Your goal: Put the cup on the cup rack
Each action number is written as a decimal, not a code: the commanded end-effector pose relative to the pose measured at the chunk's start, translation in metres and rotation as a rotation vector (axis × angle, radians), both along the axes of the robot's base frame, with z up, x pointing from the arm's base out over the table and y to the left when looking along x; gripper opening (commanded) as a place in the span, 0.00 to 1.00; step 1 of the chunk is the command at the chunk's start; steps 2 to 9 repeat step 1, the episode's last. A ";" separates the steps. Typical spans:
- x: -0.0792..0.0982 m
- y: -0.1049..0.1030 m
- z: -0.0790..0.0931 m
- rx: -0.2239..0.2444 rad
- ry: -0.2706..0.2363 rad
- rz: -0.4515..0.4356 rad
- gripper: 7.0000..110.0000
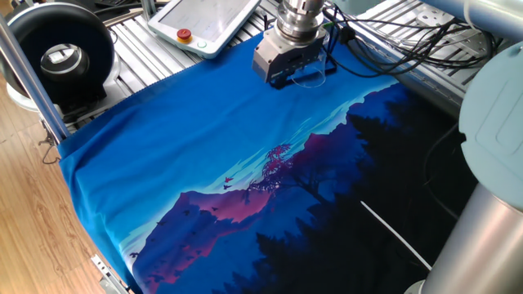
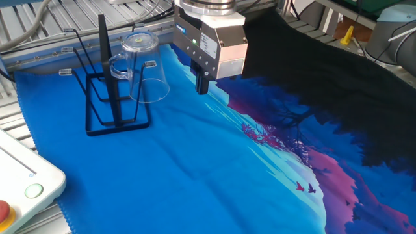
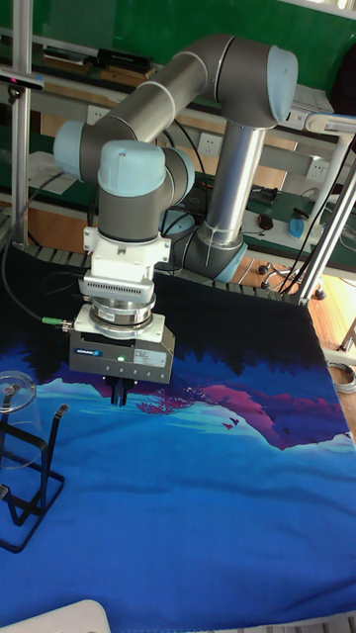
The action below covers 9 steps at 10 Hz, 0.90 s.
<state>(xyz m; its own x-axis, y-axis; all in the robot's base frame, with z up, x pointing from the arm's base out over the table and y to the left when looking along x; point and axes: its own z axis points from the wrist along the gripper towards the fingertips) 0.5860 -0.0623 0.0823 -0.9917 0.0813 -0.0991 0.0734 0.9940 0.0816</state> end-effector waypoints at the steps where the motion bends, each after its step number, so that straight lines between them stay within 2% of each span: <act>1: 0.001 -0.003 -0.004 0.002 0.001 -0.024 0.00; 9: 0.001 -0.003 -0.004 0.002 0.001 -0.024 0.00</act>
